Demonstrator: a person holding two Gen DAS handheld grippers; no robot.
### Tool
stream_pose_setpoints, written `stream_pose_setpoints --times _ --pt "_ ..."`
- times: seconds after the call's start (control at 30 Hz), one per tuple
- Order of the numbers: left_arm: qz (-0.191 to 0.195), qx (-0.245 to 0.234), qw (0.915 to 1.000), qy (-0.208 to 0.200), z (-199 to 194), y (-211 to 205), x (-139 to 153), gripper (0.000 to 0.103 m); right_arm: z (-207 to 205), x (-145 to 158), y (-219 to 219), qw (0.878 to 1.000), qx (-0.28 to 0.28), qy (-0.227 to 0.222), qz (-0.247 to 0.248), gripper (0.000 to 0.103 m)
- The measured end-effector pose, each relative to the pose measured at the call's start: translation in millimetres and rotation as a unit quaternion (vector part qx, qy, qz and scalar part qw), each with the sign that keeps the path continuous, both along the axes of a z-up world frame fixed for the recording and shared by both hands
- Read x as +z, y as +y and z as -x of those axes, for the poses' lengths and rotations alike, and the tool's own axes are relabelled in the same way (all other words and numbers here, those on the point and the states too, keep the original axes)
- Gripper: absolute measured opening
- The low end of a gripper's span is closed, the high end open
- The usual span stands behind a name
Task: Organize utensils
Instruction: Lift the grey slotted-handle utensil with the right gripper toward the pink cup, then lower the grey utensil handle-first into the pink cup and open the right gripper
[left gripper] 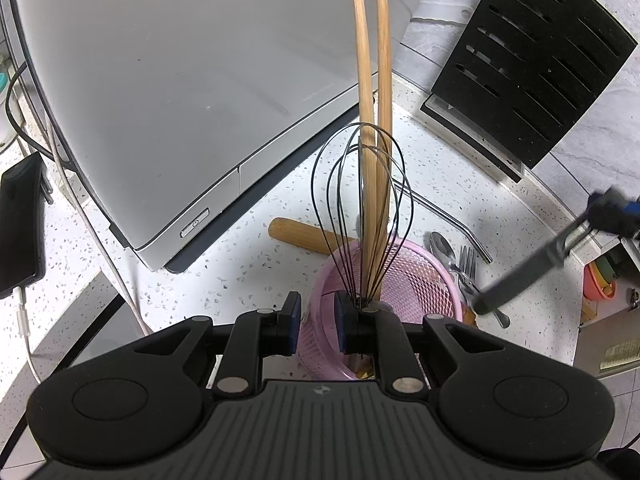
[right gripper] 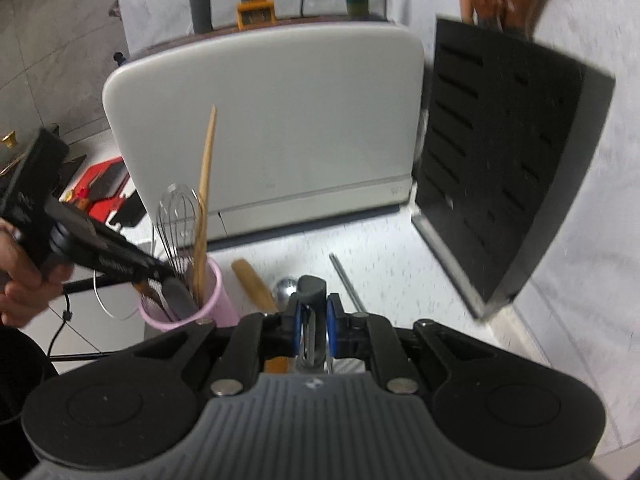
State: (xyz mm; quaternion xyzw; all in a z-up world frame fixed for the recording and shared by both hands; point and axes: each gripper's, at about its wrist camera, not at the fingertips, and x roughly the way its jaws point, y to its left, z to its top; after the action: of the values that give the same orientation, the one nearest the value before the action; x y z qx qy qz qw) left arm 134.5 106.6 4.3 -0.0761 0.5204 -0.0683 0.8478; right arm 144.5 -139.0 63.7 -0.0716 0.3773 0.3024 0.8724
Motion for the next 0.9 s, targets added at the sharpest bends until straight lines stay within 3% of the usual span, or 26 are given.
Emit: stream_pose_setpoints --times 0.47,0.9 --pt "0.006 -0.001 1.0 -0.001 1.4 2.7 1.3 0.019 0.6 53.5 47.4 0.997 0.051 -0.054 -0.02 0.009" --pt "0.007 -0.001 1.0 -0.001 2.0 3.0 1.1 0.019 1.7 75.4 82.3 0.993 0.086 -0.075 -0.029 0.009"
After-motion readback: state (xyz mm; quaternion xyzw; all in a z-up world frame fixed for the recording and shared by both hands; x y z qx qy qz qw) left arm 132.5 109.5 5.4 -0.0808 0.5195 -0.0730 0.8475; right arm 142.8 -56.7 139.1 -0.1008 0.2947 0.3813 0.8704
